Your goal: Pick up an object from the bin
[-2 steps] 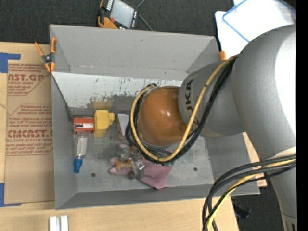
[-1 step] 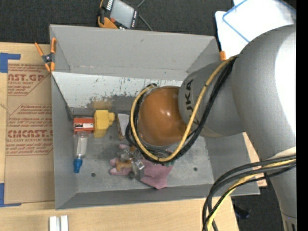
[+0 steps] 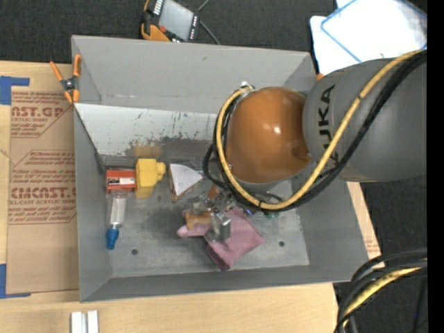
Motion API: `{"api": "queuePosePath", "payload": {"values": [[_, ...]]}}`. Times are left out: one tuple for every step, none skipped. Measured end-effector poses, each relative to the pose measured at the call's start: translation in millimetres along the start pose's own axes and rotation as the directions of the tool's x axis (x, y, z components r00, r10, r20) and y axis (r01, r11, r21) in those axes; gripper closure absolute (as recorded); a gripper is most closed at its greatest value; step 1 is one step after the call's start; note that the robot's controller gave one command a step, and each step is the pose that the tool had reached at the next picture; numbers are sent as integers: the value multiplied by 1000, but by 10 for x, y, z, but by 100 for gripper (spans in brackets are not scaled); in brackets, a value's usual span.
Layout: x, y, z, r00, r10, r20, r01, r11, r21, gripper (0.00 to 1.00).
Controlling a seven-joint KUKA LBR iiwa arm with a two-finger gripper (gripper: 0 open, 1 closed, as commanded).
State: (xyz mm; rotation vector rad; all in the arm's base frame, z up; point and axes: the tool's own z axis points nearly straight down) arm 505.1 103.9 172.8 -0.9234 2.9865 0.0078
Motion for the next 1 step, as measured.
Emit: {"api": "queuePosePath", "payload": {"values": [[-66,69,-974,1000,-8,-6,8,1000,-3,100]]}}
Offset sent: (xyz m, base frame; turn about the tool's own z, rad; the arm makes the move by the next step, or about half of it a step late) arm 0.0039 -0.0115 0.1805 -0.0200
